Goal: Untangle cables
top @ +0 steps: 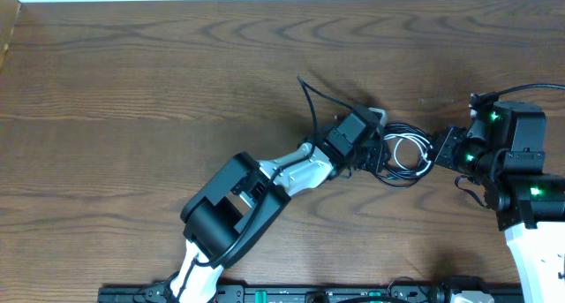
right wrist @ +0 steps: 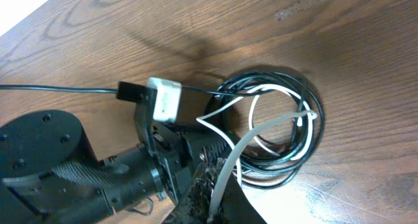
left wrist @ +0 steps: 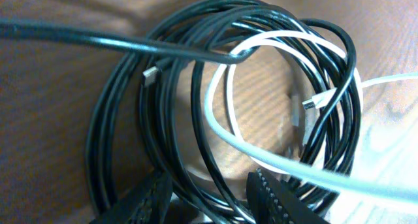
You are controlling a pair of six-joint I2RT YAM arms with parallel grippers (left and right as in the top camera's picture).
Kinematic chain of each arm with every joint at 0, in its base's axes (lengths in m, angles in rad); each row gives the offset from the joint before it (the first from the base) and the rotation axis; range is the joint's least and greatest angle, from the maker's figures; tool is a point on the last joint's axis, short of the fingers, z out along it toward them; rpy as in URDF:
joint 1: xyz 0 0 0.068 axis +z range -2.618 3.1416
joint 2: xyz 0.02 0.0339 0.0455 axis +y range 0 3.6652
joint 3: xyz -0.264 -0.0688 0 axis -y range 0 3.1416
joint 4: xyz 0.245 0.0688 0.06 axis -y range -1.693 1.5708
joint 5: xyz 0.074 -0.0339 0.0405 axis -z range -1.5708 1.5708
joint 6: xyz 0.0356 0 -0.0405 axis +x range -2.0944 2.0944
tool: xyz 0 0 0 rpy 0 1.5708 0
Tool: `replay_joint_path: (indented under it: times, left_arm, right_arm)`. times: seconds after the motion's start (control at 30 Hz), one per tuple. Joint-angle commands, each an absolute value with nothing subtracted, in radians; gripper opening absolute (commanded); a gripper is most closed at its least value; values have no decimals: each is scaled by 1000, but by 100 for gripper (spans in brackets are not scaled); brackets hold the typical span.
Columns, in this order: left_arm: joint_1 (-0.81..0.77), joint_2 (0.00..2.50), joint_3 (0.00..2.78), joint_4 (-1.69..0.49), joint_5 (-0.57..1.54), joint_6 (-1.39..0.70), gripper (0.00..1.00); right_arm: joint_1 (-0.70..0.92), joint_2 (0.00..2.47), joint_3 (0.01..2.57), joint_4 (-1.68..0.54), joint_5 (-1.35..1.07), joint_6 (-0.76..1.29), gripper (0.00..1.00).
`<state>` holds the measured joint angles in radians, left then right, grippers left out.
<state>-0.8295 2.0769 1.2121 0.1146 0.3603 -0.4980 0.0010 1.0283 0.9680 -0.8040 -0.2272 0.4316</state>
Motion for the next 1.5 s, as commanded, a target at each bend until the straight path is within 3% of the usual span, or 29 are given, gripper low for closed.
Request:
replay_joint_path:
  times: [0.0, 0.1, 0.33, 1.07, 1.47]
  left_arm:
    - [-843, 2095, 1212, 122, 349, -504, 43]
    - [-843, 2095, 1212, 122, 346, -504, 41]
    - [-843, 2095, 1212, 123, 345, -504, 8]
    - [-721, 2001, 1212, -30, 305, -430, 8]
    - [-500, 1790, 1212, -150, 302, -411, 7]
  right_arm:
    - [0, 1025, 968, -810, -221, 421, 1]
    - [0, 1025, 968, -817, -220, 421, 1]
    - [0, 1025, 968, -820, -221, 421, 1]
    - [0, 1025, 966, -841, -123, 421, 1]
    - [0, 1090, 940, -838, -14, 438, 1]
